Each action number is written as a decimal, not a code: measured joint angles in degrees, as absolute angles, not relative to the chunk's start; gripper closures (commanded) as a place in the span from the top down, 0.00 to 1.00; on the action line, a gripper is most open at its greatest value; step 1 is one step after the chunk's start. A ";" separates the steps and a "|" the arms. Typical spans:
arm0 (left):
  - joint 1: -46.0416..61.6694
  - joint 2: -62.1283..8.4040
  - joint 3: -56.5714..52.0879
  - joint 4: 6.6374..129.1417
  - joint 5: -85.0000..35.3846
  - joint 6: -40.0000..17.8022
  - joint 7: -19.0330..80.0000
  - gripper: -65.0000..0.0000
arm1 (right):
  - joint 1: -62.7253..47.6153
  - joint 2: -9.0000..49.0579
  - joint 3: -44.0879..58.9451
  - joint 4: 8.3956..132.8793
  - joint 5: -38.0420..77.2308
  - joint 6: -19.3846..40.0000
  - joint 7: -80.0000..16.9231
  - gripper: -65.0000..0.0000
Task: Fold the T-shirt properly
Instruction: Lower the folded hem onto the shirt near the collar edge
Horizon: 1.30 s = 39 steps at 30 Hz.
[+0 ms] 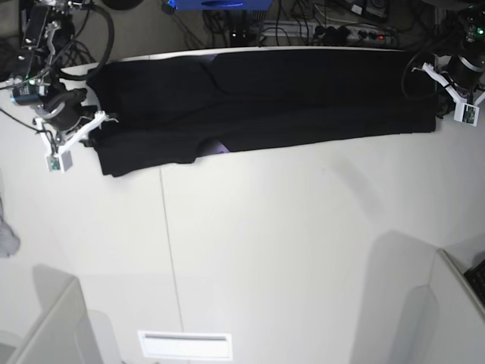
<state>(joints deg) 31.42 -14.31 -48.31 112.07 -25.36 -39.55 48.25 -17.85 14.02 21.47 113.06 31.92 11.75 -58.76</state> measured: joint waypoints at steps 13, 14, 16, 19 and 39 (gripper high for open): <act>31.42 -14.26 -48.34 112.49 -24.88 -39.55 48.27 0.00 | -22.46 10.90 22.17 113.69 31.88 11.99 -59.92 0.00; 31.42 -14.31 -48.34 112.49 -24.91 -39.55 48.25 0.00 | -22.79 10.52 22.17 113.67 31.86 11.99 -60.27 0.00; 31.35 -14.39 -48.34 112.49 -24.84 -39.55 48.25 0.00 | -23.40 10.41 22.17 113.69 32.14 11.99 -60.03 0.00; 31.42 -14.44 -48.34 112.44 -24.67 -39.55 48.25 0.00 | -23.86 10.57 22.17 114.34 31.83 12.01 -60.20 0.00; 31.33 -14.61 -48.01 110.00 -24.49 -39.72 48.07 0.00 | -26.24 9.23 22.13 114.21 31.44 12.01 -59.86 0.00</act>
